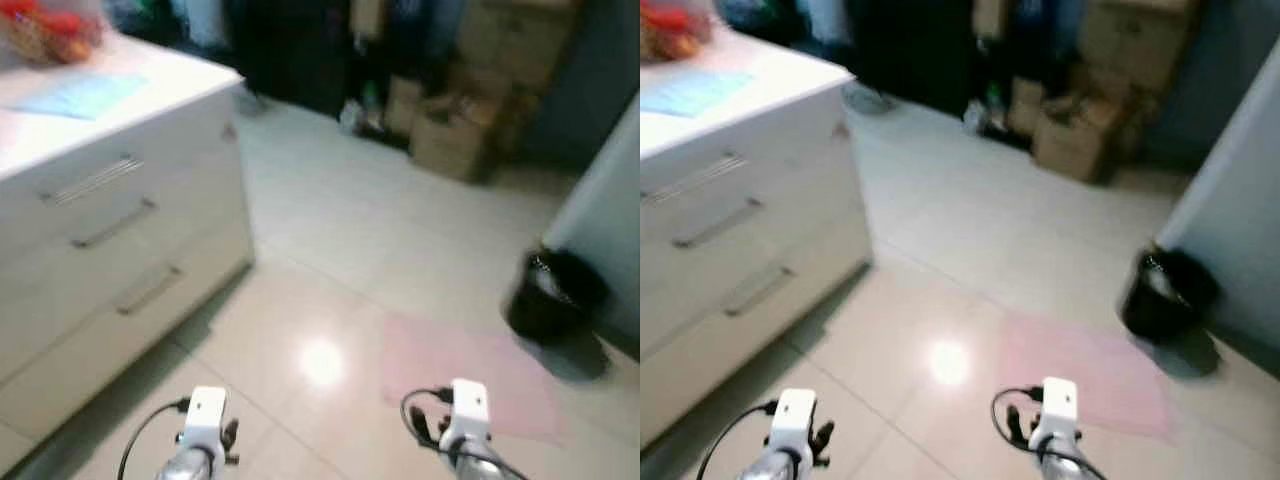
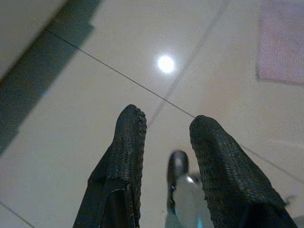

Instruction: Kitchen organization

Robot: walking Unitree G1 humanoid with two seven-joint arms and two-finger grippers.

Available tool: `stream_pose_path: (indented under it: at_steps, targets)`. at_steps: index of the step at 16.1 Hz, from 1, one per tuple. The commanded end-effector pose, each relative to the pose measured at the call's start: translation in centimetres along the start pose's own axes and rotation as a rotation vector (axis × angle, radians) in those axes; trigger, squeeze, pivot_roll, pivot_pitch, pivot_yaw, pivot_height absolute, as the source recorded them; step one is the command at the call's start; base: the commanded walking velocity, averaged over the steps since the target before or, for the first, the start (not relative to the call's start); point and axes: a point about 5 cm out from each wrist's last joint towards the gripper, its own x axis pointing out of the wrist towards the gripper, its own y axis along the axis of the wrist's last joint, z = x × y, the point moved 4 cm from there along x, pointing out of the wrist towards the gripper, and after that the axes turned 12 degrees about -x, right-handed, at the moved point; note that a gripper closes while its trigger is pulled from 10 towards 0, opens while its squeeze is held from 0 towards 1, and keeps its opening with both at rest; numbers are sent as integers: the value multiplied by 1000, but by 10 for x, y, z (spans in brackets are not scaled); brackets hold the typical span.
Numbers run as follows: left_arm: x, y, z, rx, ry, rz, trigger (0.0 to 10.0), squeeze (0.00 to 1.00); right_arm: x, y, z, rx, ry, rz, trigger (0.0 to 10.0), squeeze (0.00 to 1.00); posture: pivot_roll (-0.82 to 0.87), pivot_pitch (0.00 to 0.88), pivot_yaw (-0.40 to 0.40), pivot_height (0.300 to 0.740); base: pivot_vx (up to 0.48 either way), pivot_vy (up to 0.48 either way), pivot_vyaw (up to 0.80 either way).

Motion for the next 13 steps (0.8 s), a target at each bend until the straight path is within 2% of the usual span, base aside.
stream_pose_path:
  at_steps: [1, 13]
  targets:
    - [-1, -4, 2, 0, 1, -8, 10000, 0, -1, -1, 6, 4, -11, -2, 10000, 0, 125, 0, -10, 725, 0, 0, 800]
    - [0, -2, 0, 5, 19, -4, 10000, 0, 0, 1, 0, -10, 22, 4, 10000, 0, 129, 0, -12, 725, 0, 0, 800]
